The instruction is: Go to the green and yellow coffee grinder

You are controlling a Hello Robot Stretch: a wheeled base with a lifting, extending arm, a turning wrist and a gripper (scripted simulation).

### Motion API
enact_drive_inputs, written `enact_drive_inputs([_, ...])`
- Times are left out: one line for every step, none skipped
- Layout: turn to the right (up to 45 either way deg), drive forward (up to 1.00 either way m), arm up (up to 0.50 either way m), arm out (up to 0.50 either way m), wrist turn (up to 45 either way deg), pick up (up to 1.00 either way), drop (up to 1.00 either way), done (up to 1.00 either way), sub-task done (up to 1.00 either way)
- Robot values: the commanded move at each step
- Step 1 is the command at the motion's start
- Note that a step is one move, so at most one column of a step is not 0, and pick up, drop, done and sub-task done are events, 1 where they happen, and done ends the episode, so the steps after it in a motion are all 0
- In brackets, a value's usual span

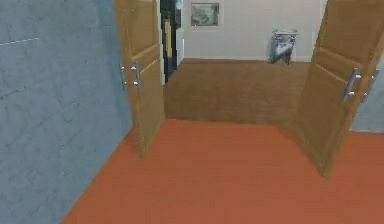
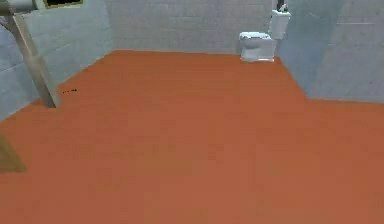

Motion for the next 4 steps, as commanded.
enact_drive_inputs([0.0,1.0,0.0,0.0,0.0,0.0,0.0,0.0,0.0])
enact_drive_inputs([0.0,1.0,0.0,0.0,0.0,0.0,0.0,0.0,0.0])
enact_drive_inputs([0.0,0.65,0.0,0.0,0.0,0.0,0.0,0.0,0.0])
enact_drive_inputs([3.0,0.0,0.0,0.0,0.0,0.0,0.0,0.0,0.0])
